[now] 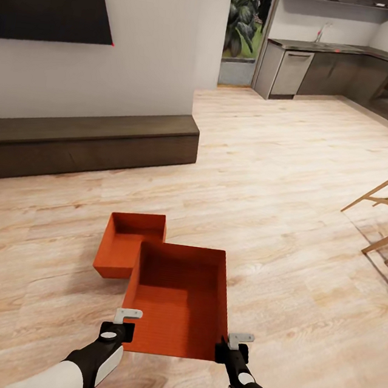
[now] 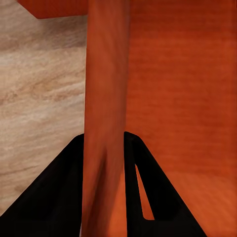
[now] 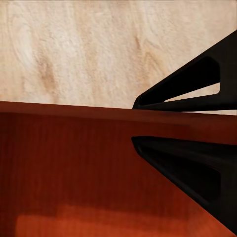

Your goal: Move the two storage containers from the living room to the garage. In the garage, place one container on the floor and stack the other container on top of it (either order is fine).

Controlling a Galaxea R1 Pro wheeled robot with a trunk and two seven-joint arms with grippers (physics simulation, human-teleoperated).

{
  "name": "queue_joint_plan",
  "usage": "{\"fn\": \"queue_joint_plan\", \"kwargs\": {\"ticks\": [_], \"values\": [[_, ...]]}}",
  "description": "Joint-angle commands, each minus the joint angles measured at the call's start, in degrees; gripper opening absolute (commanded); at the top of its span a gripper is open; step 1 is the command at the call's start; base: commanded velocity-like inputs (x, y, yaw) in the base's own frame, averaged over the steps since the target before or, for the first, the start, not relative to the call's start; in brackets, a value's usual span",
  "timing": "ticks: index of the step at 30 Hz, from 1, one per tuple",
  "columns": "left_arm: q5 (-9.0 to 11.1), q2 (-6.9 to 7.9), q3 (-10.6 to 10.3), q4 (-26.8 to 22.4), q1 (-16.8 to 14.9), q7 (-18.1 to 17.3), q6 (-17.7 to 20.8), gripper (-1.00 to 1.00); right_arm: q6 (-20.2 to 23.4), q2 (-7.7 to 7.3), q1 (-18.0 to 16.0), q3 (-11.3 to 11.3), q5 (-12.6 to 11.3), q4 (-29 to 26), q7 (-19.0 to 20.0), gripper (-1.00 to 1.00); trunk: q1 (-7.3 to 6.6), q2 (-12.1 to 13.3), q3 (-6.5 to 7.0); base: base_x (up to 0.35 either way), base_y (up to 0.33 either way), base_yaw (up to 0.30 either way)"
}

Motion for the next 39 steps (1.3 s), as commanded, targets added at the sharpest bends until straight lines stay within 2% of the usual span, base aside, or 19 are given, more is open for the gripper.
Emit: {"fn": "queue_joint_plan", "kwargs": {"ticks": [1, 39], "values": [[0.0, 0.01, 0.5, -0.1, 0.0, 0.7, 0.1, -1.00, -0.3, 0.00, 0.0, 0.0, -1.1, 0.1, -0.1, -1.00, 0.00, 0.0, 0.06, 0.000, 0.000, 0.000], [0.2, 0.08, 0.5, 0.6, 0.0, 0.7, 0.7, -1.00, -0.3, 0.00, 0.0, 0.0, -1.1, 0.1, -0.1, -1.00, 0.00, 0.0, 3.50, 0.000, 0.000, 0.000]]}}
